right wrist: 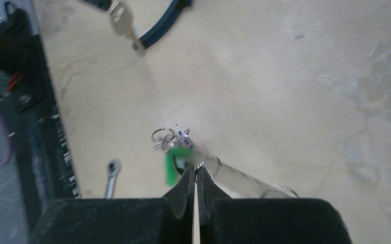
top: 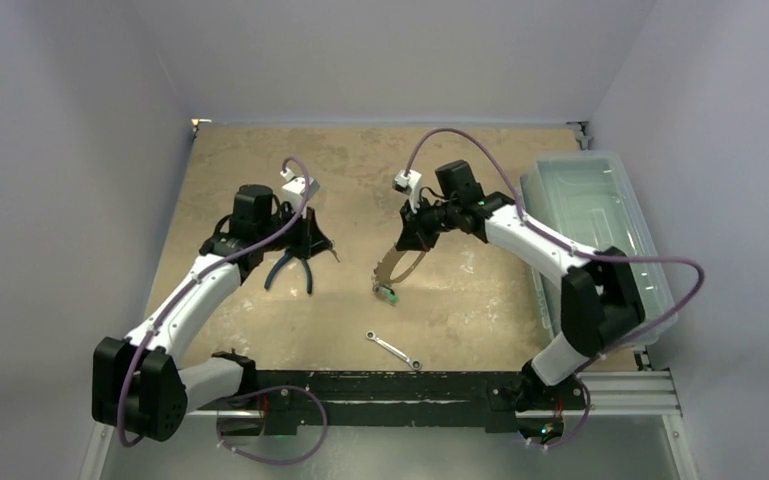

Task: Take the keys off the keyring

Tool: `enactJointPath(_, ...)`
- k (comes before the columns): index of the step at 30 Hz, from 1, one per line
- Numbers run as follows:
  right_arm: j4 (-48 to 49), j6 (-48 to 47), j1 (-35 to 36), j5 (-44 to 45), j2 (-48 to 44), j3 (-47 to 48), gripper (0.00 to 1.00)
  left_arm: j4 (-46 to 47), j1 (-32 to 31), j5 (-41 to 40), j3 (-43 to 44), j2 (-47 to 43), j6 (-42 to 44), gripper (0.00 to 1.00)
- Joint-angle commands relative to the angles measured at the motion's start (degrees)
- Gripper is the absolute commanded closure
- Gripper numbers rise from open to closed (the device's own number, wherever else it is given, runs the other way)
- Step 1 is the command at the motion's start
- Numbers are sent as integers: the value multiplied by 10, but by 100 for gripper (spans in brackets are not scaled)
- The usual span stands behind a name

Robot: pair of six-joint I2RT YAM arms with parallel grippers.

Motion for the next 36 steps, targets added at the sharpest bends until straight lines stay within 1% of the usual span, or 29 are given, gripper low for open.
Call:
enactJointPath(1, 20, 16, -5, 60, 64, 58, 100, -13, 3, -20, 20, 27, -27, 100)
enactJointPath(6, 25, 1, -10, 92, 126, 95, 100, 24, 3, -28, 2, 49, -33, 100)
enactJointPath(11, 24, -12, -22, 109, 173, 110, 100, 45, 3, -33, 3, 91, -36, 100)
enactJointPath(17, 33, -22, -34, 132, 199, 100, 100, 46, 3, -23, 34, 167, -30, 100)
enactJointPath(21, 37, -26, -42, 147, 202, 89, 100, 48, 2, -35, 65, 225, -22, 100)
enactJointPath(22, 36, -27, -46, 148, 201, 88, 97, 49, 2, -42, 74, 238, -22, 100)
enactJointPath(24, 34, -27, -48, 145, 196, 89, 86, 52, 1, -53, 96, 264, -24, 100)
enactJointPath(25, 34, -27, -49, 144, 192, 89, 79, 53, -1, -56, 102, 276, -24, 100)
enactJointPath(26, 31, -27, -50, 142, 187, 91, 70, 48, -2, -62, 116, 290, -23, 100)
enactJointPath(28, 24, -26, -50, 136, 179, 98, 57, 35, -5, -68, 133, 318, -19, 100)
enactJointPath(32, 13, -17, -52, 117, 157, 109, 41, 22, -16, -86, 148, 358, -3, 100)
enactJointPath(36, 2, -10, -55, 85, 132, 115, 30, 19, -32, -98, 146, 365, 11, 100)
